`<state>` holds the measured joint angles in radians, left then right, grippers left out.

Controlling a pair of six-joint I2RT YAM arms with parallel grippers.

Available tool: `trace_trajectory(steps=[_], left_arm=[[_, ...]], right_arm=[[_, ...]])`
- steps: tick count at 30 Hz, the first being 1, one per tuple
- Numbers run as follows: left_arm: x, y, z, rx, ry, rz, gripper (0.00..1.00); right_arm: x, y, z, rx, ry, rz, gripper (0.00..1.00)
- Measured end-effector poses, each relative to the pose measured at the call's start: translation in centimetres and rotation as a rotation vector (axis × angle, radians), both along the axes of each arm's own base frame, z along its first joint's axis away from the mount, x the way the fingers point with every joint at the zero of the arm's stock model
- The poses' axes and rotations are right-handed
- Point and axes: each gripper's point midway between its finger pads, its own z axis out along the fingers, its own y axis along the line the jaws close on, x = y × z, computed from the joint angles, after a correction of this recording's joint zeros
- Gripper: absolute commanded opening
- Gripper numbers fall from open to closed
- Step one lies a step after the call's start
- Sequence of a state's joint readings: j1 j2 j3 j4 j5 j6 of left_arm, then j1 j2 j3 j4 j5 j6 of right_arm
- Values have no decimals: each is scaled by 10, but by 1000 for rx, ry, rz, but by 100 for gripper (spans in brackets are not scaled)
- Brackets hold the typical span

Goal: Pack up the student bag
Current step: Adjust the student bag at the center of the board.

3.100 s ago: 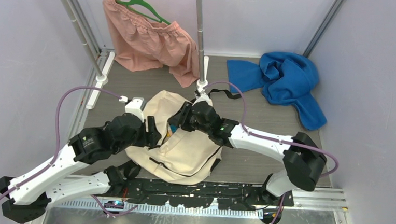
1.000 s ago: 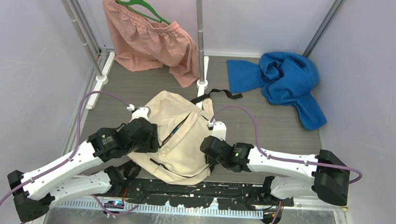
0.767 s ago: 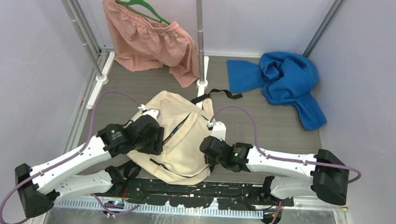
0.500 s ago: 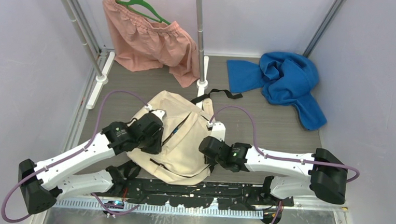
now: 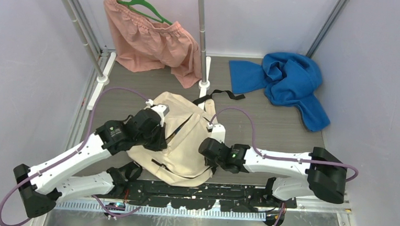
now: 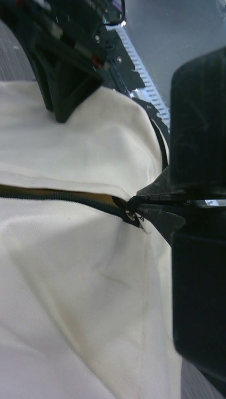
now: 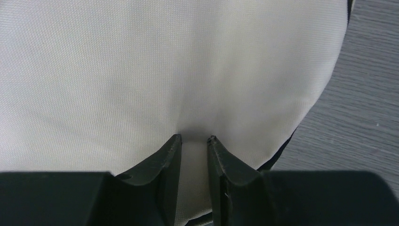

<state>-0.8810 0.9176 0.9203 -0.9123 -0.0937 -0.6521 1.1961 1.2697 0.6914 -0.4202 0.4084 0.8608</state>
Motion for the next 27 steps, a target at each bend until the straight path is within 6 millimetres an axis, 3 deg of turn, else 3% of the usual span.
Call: trace_trajectory(steps=[6, 12, 13, 15, 19, 22, 27], left_arm=[[12, -34, 3, -26, 47, -49, 0], [22, -51, -6, -7, 83, -59, 0], [24, -53, -6, -8, 82, -59, 2], [28, -56, -4, -8, 76, -54, 19], [39, -65, 13, -49, 28, -54, 41], [46, -69, 30, -90, -27, -40, 45], [44, -46, 62, -149, -132, 17, 48]], right_arm=[[-13, 13, -17, -30, 5, 48, 32], [-30, 33, -33, -29, 10, 100, 33], [-30, 34, -33, -29, 7, 104, 35], [-30, 34, -29, -28, -5, 120, 39], [-31, 32, -4, -7, -61, 186, 48], [-26, 32, 35, 51, -145, 241, 52], [-3, 43, 86, 110, -250, 261, 54]])
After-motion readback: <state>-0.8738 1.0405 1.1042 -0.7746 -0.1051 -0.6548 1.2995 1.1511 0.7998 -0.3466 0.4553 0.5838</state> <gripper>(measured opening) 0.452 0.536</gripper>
